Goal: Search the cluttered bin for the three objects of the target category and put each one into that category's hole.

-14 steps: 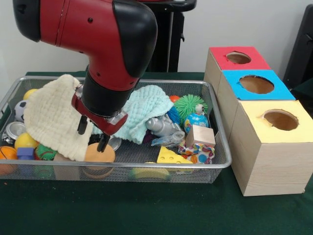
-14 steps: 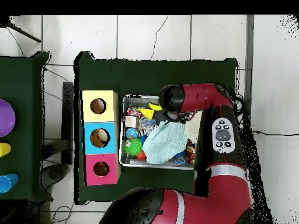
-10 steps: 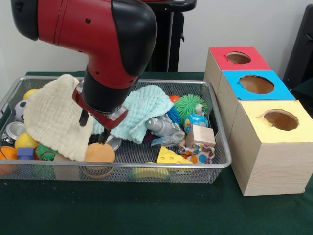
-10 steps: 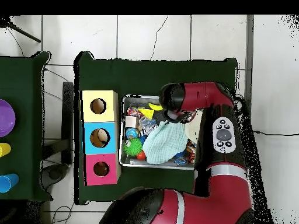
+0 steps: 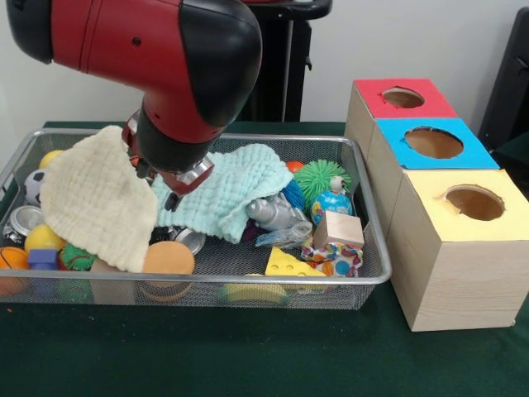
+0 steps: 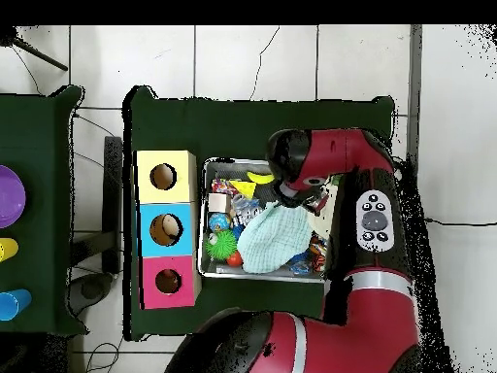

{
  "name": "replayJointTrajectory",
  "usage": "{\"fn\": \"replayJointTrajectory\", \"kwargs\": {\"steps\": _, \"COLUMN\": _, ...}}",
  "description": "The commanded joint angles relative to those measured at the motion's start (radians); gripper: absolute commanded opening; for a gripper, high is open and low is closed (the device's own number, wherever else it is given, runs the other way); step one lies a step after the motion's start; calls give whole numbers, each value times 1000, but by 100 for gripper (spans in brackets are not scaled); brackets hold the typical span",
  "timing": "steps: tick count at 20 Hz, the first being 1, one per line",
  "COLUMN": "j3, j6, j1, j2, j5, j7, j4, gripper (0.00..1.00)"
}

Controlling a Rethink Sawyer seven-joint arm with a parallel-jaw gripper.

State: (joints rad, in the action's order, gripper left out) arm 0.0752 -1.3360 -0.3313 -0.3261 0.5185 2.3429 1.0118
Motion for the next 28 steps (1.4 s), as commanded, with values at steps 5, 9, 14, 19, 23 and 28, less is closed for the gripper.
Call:
{"fn": "replayJointTrajectory", "kwargs": {"steps": 5, "j3": 89, "j6": 102, "j1": -13, "j2": 178, "j5": 30, "j7": -172, "j4": -84, "gripper": 100}}
{"fn": "replayJointTrajectory", "kwargs": {"steps": 9, "j3": 89, "j6": 131, "j1": -10, "j2": 213, "j5": 29, "j7": -165, "j4": -114, "gripper": 100}}
{"fn": "replayJointTrajectory", "kwargs": {"steps": 14, "j3": 102, "j6": 157, "j1": -1, "j2": 260, "j5": 16, "j7": -142, "j4": -166, "gripper": 100}}
{"fn": "replayJointTrajectory", "kwargs": {"steps": 19, "j3": 111, "j6": 166, "j1": 14, "j2": 267, "j5": -9, "j7": -111, "j4": -177, "gripper": 100}}
{"fn": "replayJointTrajectory", "kwargs": {"steps": 23, "j3": 125, "j6": 170, "j1": 13, "j2": 262, "j5": -30, "j7": -115, "j4": -166, "gripper": 100}}
{"fn": "replayJointTrajectory", "kwargs": {"steps": 28, "j3": 146, "j6": 204, "j1": 14, "j2": 279, "j5": -44, "j7": -102, "j4": -171, "gripper": 100}}
